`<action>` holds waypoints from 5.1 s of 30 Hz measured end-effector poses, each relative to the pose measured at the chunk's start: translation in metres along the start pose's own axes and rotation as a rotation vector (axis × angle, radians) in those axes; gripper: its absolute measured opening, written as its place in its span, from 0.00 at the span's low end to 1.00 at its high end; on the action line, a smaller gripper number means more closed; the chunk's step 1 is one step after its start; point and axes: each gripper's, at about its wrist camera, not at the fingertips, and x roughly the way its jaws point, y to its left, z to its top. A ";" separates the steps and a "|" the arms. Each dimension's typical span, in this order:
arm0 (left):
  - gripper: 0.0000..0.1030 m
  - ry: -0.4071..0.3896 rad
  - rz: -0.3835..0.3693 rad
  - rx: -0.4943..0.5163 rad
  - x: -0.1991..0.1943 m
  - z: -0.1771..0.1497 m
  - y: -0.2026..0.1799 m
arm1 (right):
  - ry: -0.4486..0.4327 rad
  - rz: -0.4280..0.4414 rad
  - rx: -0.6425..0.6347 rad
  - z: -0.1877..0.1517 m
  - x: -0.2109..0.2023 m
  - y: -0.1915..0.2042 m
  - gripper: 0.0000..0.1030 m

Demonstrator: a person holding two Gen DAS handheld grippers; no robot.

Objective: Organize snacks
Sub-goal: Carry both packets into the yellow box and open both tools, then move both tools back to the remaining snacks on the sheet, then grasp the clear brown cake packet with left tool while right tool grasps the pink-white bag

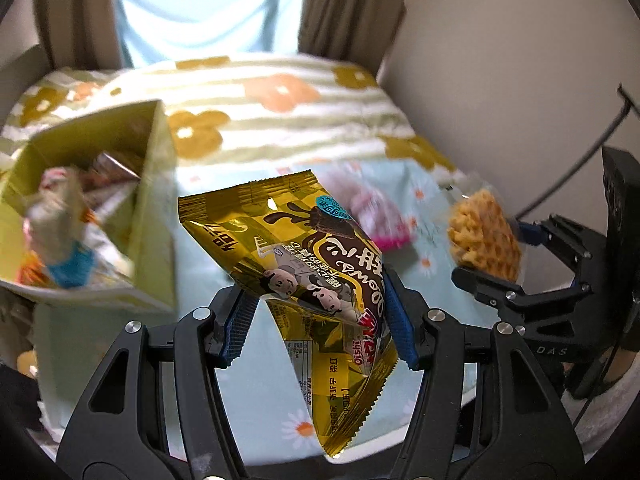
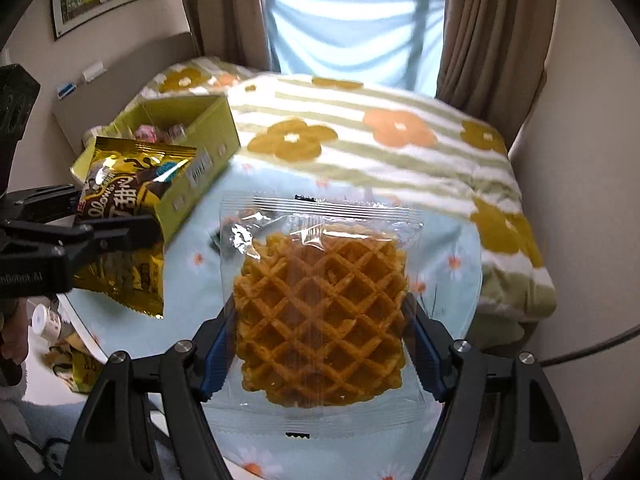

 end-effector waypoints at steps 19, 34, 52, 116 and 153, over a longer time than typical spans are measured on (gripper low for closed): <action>0.54 -0.103 0.035 -0.099 -0.062 0.070 0.228 | -0.142 0.046 0.022 0.157 0.032 0.155 0.69; 0.54 0.054 0.040 -0.146 -0.016 0.078 0.347 | -0.028 0.085 0.109 0.200 0.107 0.224 0.69; 0.99 0.144 0.055 -0.230 0.002 0.066 0.375 | 0.049 0.144 0.143 0.219 0.152 0.218 0.70; 0.99 0.056 -0.108 -0.066 -0.009 0.061 0.140 | -0.090 -0.078 0.337 0.107 0.013 0.056 0.99; 0.98 0.416 0.031 0.478 0.277 0.068 -0.041 | 0.230 0.052 0.584 -0.005 0.159 -0.118 0.99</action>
